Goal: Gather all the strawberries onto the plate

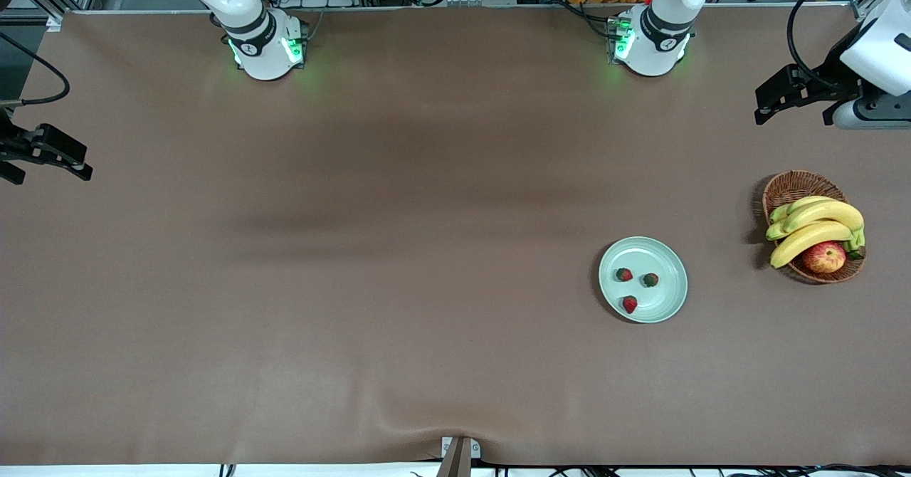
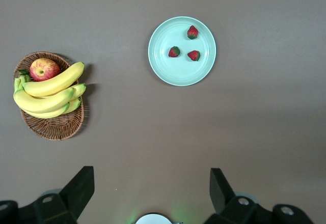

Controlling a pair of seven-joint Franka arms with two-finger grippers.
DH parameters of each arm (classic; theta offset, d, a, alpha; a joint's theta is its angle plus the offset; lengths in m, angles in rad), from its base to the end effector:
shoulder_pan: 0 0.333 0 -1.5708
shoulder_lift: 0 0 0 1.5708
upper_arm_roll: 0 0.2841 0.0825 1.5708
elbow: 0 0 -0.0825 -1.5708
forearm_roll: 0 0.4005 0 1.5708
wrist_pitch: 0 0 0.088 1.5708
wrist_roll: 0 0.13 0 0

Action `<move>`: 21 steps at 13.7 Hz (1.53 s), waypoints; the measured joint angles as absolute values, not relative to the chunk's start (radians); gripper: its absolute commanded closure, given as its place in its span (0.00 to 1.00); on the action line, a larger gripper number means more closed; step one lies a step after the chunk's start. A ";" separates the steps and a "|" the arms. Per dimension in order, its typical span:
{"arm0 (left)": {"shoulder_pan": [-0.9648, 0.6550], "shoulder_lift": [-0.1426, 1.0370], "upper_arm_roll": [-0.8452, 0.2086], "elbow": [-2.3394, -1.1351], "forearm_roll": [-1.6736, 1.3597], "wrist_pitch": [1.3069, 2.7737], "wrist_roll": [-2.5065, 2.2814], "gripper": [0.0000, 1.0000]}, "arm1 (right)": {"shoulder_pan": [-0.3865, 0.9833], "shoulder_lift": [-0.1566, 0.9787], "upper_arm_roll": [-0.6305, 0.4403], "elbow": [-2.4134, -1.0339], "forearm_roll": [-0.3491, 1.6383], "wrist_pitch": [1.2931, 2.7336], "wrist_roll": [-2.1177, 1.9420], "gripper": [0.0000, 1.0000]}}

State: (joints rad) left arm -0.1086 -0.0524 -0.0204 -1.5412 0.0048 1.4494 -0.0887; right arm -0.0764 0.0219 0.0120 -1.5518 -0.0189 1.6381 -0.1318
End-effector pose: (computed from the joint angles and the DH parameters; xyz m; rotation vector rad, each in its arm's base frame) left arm 0.5383 -0.0694 0.6027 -3.1303 0.0622 0.0603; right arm 0.5843 -0.0401 0.5725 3.1134 0.1060 0.0970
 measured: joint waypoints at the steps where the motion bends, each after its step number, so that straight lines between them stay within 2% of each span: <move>1: -0.108 -0.047 -0.020 -1.541 0.005 1.449 -0.076 0.00 | -0.077 0.022 0.012 -1.552 -0.019 1.638 -0.132 0.00; 21: -0.107 -0.038 -0.012 -1.541 0.005 1.448 0.039 0.00 | -0.084 0.023 0.012 -1.552 -0.017 1.634 -0.132 0.00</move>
